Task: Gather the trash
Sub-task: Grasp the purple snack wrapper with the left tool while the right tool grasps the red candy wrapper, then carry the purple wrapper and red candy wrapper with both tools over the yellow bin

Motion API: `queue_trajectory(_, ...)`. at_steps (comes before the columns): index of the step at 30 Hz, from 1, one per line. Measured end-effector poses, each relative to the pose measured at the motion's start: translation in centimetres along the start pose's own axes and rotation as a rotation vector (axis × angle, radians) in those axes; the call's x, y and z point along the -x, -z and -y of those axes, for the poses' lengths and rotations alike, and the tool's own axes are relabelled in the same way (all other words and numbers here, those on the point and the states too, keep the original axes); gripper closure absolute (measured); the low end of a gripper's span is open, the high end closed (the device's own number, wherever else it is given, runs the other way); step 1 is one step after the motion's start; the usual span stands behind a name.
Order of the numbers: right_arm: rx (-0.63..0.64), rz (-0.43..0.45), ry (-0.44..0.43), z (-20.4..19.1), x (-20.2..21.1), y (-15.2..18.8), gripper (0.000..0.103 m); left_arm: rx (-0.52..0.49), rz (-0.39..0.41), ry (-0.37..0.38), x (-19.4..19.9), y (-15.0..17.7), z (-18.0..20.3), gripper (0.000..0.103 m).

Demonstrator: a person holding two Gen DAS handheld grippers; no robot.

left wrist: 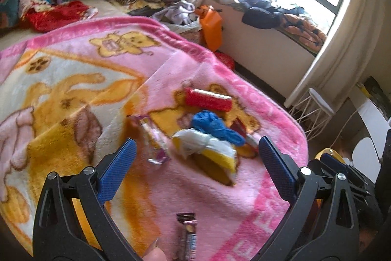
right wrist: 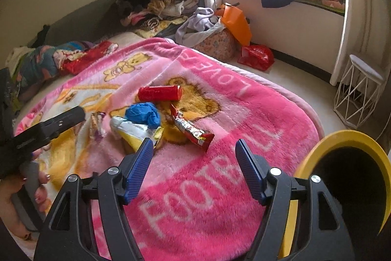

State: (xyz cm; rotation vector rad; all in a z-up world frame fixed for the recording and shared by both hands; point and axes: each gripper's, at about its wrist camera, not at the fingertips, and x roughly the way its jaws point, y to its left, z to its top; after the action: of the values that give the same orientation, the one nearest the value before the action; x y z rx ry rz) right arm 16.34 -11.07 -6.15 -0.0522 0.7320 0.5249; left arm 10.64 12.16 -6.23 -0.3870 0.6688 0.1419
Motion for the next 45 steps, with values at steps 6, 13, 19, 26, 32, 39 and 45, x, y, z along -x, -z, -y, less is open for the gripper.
queue_trajectory(6, 0.038, -0.059, 0.015, -0.1, -3.9, -0.3, 0.036, 0.05, -0.052, -0.021, -1.7, 0.4, -2.2, 0.011)
queue_trajectory(13, 0.116, -0.119, 0.045, -1.0, -7.9, -0.3, 0.036, 0.117, -0.097, -0.021, -3.6, 0.7, -3.8, 0.033)
queue_trajectory(19, 0.15, -0.176, 0.062, -1.3, -10.9, -0.4, 0.056, 0.164, -0.125, -0.016, -4.9, 0.7, -4.5, 0.048)
queue_trajectory(26, 0.132, -0.177, 0.039, -1.2, -11.0, 0.3, 0.084, 0.2, -0.144, -0.013, -5.6, 1.0, -5.4, 0.085)
queue_trajectory(32, 0.053, -0.147, -0.019, -0.8, -8.6, 0.9, 0.087, 0.195, -0.132, -0.008, -5.0, 1.1, -5.4, 0.091)
queue_trajectory(39, 0.02, -0.141, -0.056, -0.9, -5.9, 2.4, 0.087, 0.143, -0.096, 0.0, -3.5, 0.6, -4.3, 0.097)
queue_trajectory(45, 0.003, -0.128, -0.065, -0.7, -4.0, 2.9, 0.087, 0.093, -0.066, 0.022, -2.1, 0.0, -2.8, 0.097)
